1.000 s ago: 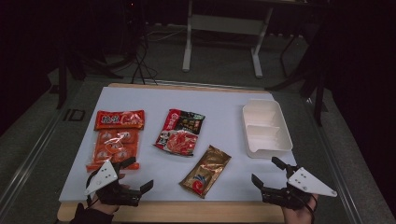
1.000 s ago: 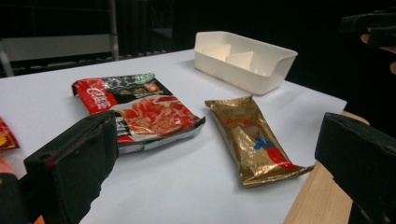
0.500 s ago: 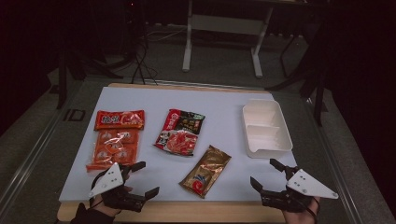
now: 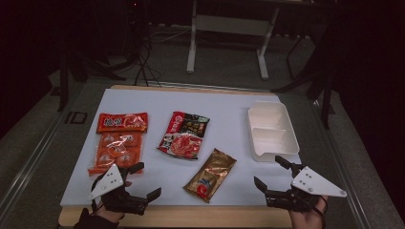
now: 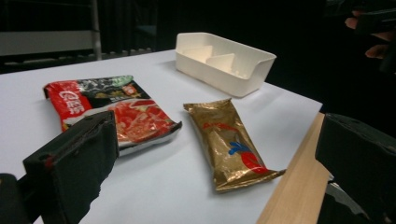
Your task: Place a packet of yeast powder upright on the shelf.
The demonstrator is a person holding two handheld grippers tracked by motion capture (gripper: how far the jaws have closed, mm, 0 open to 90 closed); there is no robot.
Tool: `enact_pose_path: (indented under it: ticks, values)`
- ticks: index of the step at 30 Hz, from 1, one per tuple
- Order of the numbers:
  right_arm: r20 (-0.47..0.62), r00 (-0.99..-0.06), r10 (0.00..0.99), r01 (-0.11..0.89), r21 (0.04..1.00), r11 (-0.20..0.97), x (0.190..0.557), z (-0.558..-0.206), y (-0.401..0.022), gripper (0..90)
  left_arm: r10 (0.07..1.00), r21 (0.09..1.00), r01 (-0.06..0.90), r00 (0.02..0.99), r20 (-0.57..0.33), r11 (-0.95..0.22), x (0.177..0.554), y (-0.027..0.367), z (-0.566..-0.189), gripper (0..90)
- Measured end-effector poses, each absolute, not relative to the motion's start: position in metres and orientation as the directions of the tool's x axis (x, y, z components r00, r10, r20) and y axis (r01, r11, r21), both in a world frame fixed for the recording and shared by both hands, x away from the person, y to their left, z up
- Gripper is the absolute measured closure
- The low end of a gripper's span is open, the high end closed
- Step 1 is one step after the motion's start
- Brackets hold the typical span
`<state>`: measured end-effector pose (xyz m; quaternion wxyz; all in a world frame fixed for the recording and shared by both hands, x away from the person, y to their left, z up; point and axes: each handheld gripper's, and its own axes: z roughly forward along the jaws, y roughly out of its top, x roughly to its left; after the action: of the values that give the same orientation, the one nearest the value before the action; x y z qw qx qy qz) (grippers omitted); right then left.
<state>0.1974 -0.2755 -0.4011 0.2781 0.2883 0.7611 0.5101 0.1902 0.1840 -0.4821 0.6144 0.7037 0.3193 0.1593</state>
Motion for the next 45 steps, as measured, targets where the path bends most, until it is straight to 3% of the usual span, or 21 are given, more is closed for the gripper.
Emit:
enact_pose_path:
  ticks: [5, 26, 45]
  values:
    - [-0.116, -0.676, 0.728, 0.186, 0.929, 0.321, 0.206, -0.395, -0.272, 11.5, 0.636, 0.956, 0.293, 0.741, -0.217, -0.016, 0.194, 0.188, -0.484, 0.1]
    - [-0.031, -0.723, 0.690, 0.247, 0.921, 0.300, 0.267, -0.394, -0.236, 10.2, 0.639, 0.931, 0.356, 0.736, -0.225, -0.081, 0.199, 0.183, -0.483, 0.0]
    - [0.026, -0.708, 0.706, 0.371, 0.864, 0.340, 0.300, -0.435, -0.220, 13.7, 0.589, 0.943, 0.301, 0.791, -0.165, -0.140, 0.192, 0.176, -0.486, 0.1]
